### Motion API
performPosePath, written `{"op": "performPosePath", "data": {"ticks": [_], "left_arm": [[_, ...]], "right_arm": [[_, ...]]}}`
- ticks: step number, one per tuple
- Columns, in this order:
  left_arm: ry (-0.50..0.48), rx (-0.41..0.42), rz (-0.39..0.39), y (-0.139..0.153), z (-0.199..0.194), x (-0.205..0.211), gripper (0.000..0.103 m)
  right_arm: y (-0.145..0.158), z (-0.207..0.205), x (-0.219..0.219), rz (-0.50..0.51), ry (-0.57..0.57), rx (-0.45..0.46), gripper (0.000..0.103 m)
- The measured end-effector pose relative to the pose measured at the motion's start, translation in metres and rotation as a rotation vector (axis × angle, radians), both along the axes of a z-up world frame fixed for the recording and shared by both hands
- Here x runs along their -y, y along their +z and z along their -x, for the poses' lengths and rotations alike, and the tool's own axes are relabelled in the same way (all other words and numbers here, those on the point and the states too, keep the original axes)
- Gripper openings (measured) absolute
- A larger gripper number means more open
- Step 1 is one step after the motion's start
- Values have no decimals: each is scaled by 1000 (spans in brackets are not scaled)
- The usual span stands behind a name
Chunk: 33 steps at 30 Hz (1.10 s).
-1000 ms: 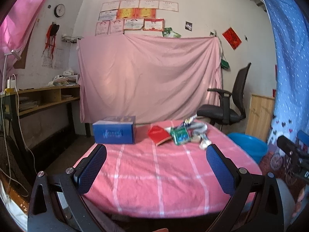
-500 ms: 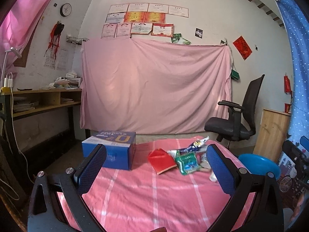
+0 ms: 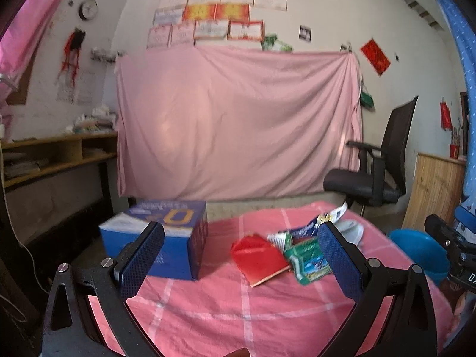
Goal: Collect trash
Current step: 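Move both tools forward toward the trash pile on the table, then grasp the white plastic case with the right tool while the left tool grasps the red paper cup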
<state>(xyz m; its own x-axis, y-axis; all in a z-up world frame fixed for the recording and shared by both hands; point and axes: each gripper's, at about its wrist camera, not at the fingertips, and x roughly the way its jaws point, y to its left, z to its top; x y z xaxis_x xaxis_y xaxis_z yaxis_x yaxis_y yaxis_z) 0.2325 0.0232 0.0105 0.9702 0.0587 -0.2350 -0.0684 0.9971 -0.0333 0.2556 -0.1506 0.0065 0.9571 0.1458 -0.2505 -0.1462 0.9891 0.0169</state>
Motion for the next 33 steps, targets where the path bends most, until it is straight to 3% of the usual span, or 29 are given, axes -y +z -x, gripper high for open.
{"op": "performPosePath", "data": {"ticks": [12, 18, 25, 27, 30, 33], "left_arm": [[-30, -301, 17, -62, -75, -6, 101], [-33, -379, 27, -76, -98, -5, 98], [-74, -474, -26, -85, -125, 9, 78], [-54, -496, -64, -87, -132, 14, 73], [-47, -531, -89, -92, -137, 15, 50], [-44, -528, -84, -92, -136, 12, 41]], "right_arm": [[-58, -65, -15, 105, 113, -428, 103], [-76, -81, -18, 98, 170, -529, 102], [-77, -99, -22, 49, 235, -548, 82], [-79, -100, -22, 37, 243, -550, 82], [-79, -97, -21, 20, 252, -546, 82], [-80, -95, -20, 7, 262, -540, 82]]}}
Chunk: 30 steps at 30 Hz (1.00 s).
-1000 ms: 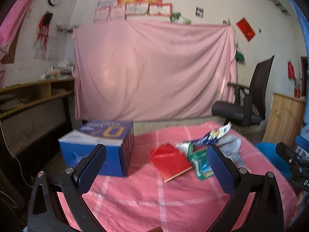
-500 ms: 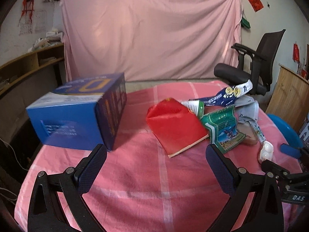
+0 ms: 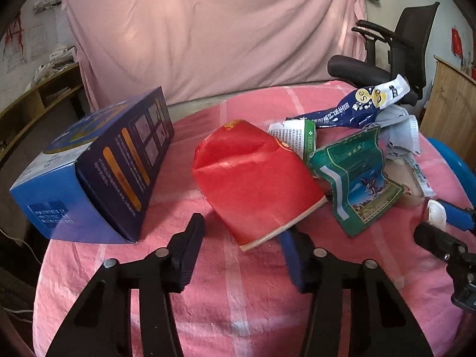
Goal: Collect trash
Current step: 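Grasp the white plastic case with the right tool while the left tool grasps the red paper cup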
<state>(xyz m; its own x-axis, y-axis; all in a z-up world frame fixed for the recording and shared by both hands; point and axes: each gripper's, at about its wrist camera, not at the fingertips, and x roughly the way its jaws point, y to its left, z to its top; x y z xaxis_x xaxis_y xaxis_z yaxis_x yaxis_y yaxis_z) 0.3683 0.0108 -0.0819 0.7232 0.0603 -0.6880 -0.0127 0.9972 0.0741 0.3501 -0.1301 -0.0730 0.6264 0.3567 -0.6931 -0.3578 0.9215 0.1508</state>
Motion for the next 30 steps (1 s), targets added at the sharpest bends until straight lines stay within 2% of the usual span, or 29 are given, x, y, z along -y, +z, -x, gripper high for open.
{"op": "performPosePath", "data": {"ticks": [1, 4, 7, 14, 15, 16, 19, 25, 30], "left_arm": [[5, 6, -1, 0, 1, -1, 36], [38, 18, -4, 1, 4, -5, 32], [55, 27, 0, 4, 8, -8, 31], [78, 115, -7, 14, 26, -8, 31], [79, 122, -7, 15, 27, -8, 26], [78, 125, -4, 15, 27, -8, 15], [79, 126, 14, 17, 26, -11, 3], [83, 200, 55, 30, 49, -14, 1], [39, 264, 100, 43, 75, -2, 1]], "right_arm": [[0, 0, 0, -2, 1, 2, 82], [0, 1, 1, -13, 7, 7, 82], [0, 1, 1, -27, 8, 6, 82], [-1, 1, 4, -41, 9, 6, 82], [-1, 1, 4, -41, 11, 7, 82], [-1, 2, 4, -41, 13, 7, 82], [-1, 2, 4, -41, 16, 8, 82], [1, 10, 3, -47, 27, 43, 82], [14, 30, 9, -85, 36, 163, 82]]}}
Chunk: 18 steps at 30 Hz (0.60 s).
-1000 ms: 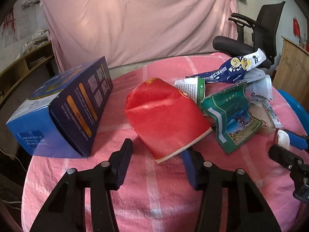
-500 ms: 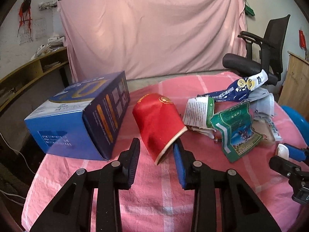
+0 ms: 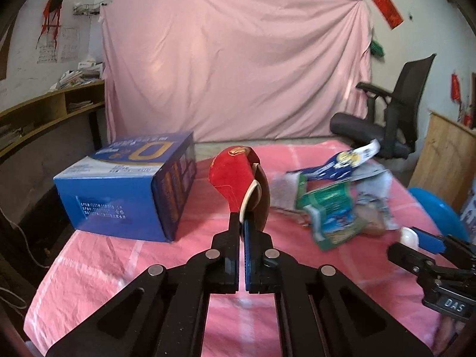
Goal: Collect trash
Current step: 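Grasp the white plastic case with the right tool while the left tool grasps the red paper cup, then carry both items over the blue basin and open both tools to drop them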
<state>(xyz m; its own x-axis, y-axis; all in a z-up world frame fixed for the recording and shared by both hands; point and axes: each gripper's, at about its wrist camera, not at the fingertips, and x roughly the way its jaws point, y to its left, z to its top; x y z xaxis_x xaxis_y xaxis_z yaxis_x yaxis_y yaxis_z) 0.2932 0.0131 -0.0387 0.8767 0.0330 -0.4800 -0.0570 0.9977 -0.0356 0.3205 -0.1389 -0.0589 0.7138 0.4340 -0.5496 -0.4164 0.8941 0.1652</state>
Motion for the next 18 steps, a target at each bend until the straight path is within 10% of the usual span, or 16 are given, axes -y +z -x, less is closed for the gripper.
{"op": "performPosePath", "data": {"ticks": [18], "left_arm": [[-306, 251, 81, 95, -13, 121, 1]], "right_arm": [[88, 15, 119, -51, -375, 424, 82]]}}
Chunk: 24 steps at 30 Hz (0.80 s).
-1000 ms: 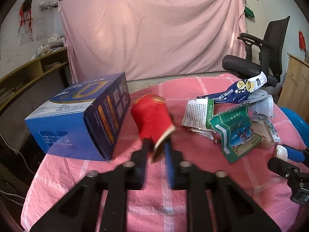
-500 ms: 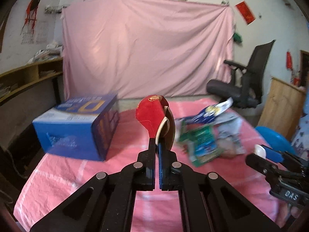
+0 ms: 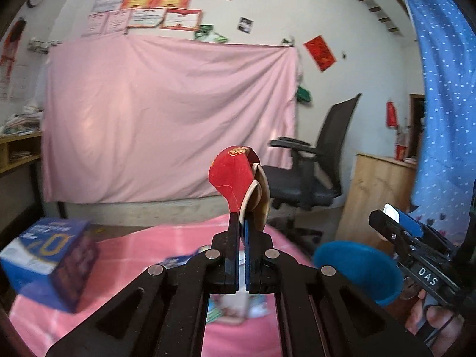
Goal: Collect trash
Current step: 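Carry both items over the blue basin and open both tools to drop them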
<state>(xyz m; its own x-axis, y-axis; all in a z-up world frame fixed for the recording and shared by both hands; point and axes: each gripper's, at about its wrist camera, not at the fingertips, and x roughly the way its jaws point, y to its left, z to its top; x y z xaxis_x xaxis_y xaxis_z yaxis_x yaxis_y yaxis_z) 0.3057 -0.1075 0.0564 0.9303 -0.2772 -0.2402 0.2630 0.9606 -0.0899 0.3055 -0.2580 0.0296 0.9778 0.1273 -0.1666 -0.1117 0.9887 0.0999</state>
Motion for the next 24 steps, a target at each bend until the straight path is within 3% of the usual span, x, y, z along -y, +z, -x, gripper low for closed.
{"op": "performPosePath", "data": {"ticks": [6, 13, 20, 24], "left_arm": [[-127, -36, 23, 2, -28, 60, 1], [-249, -108, 28, -10, -57, 119, 1], [-332, -267, -36, -37, -83, 171, 1], [-344, -371, -36, -53, -96, 186, 1]], "right_arm": [[-8, -2, 63, -35, -175, -32, 82], [-31, -3, 113, -106, -266, -116, 82], [-67, -16, 142, -180, -311, -271, 82], [-83, -22, 155, -232, -314, -341, 82]]}}
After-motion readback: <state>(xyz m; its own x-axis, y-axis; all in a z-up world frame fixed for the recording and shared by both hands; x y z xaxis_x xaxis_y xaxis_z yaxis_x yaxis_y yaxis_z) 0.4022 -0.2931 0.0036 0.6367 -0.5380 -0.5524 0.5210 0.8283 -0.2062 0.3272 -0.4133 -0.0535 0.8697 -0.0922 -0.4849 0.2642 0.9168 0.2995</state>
